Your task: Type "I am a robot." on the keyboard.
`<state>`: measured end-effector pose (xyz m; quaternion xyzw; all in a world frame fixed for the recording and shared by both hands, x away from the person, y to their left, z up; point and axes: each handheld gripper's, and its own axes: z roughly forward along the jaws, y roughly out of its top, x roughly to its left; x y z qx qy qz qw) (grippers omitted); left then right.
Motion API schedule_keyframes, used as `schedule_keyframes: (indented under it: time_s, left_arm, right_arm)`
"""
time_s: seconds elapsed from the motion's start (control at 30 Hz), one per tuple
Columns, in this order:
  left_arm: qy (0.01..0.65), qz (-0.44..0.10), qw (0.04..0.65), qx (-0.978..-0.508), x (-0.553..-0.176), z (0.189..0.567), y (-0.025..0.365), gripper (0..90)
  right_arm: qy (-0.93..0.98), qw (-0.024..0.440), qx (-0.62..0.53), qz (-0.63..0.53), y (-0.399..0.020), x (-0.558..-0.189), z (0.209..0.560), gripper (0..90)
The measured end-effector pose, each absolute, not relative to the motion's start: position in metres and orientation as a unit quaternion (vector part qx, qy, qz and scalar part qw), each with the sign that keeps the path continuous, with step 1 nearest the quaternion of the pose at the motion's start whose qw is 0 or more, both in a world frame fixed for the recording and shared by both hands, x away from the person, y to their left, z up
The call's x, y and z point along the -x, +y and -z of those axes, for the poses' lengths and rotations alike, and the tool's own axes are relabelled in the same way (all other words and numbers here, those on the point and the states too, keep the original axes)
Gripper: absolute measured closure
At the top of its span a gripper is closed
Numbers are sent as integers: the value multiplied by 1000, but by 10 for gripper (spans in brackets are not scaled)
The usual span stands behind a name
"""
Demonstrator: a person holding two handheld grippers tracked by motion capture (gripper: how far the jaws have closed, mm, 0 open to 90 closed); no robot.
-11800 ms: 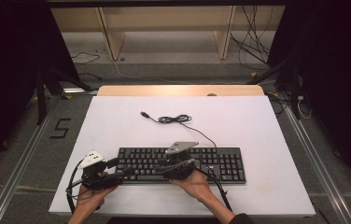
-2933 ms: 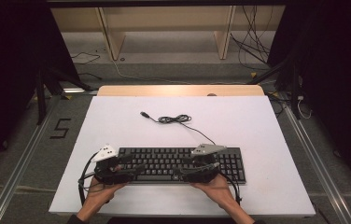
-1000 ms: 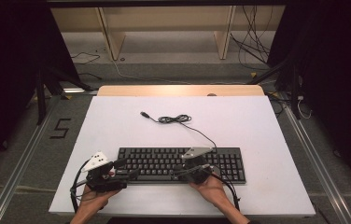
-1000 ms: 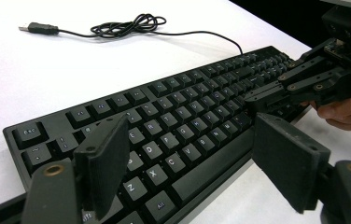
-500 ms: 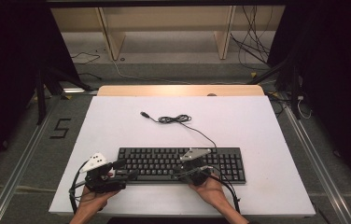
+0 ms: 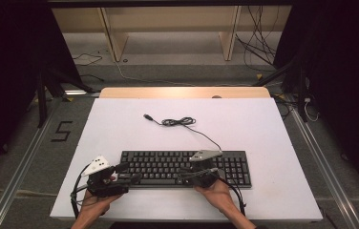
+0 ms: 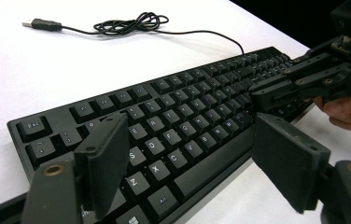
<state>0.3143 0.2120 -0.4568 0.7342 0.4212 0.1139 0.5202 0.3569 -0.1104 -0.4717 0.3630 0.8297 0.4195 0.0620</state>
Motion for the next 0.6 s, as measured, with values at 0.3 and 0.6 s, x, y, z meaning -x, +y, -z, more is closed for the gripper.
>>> schedule_keyframes:
  time_s: [0.3,0.6]
  left_arm:
    - [421,-114,519,-735,-314,456,213,270]
    - [422,-112,519,-735,-314,456,213,269]
  right_arm:
    - [818,60,-366,-439,-123,-356,464,704]
    - [802,61,-372,-463,-141,-354,455,578]
